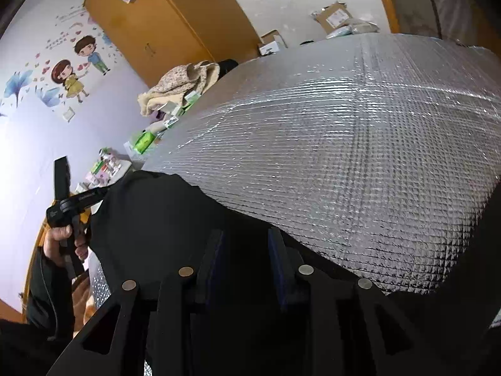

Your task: Fold clothes

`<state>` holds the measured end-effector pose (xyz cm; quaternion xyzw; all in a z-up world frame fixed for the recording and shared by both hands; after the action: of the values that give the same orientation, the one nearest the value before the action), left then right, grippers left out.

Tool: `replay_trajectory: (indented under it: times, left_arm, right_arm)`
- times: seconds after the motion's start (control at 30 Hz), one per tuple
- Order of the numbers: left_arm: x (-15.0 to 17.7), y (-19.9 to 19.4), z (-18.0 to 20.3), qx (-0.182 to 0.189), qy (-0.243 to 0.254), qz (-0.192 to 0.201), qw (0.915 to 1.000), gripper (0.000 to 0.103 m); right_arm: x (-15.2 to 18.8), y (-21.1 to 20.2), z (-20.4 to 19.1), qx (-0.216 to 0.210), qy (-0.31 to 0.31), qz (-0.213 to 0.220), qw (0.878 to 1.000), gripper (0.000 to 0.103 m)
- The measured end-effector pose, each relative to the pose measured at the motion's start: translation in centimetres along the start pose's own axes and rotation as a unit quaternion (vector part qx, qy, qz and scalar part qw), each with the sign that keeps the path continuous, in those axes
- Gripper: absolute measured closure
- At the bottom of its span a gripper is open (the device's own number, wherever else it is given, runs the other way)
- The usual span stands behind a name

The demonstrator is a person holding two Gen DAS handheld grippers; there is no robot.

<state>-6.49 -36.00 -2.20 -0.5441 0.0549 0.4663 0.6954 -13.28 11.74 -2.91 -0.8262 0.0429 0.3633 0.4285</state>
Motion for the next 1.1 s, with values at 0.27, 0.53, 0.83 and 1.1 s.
replay_trajectory:
  times: [0.27,0.53,0.83,1.1]
  left_arm:
    - [-0.1,0.8,-3.1,0.012,-0.056,-0.006,0.9983,0.095]
    - [0.3,-5.2,-3.1,0.036,-0.075,0.056,0.995,0.092]
    - [7.9,-8.6,-5.2,0.037,-0.138,0.037,0.9891,0.077]
    - [9.9,-9.0,-5.1,0.111,-0.239,0.018,0.9646,0.071]
  right_arm:
    - [0.3,-0.2,1.0,0.003,0.017,0.001,1.0,0.095]
    - [0.2,-0.9,0.5,-0.002,0.002,0.001,1.0,0.092]
    - [0.5,-2.1,-0.1,-0.005,-0.006,0.012,1.0,0.085]
    - [1.1,-2.7,-0.2,-0.004,-0.006,0.012,1.0,0.084]
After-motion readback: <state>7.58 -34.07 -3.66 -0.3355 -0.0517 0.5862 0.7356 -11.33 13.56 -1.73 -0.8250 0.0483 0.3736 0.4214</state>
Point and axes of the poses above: each gripper's, at about its wrist camera, not at the fingertips, and y roughly the way its jaws point, z to its right, x to its underside, the point moved 5 cm from there along y, roughly the way its jaws point, and after that the axes turned 8 degrees about -y, right-handed, at the moved point
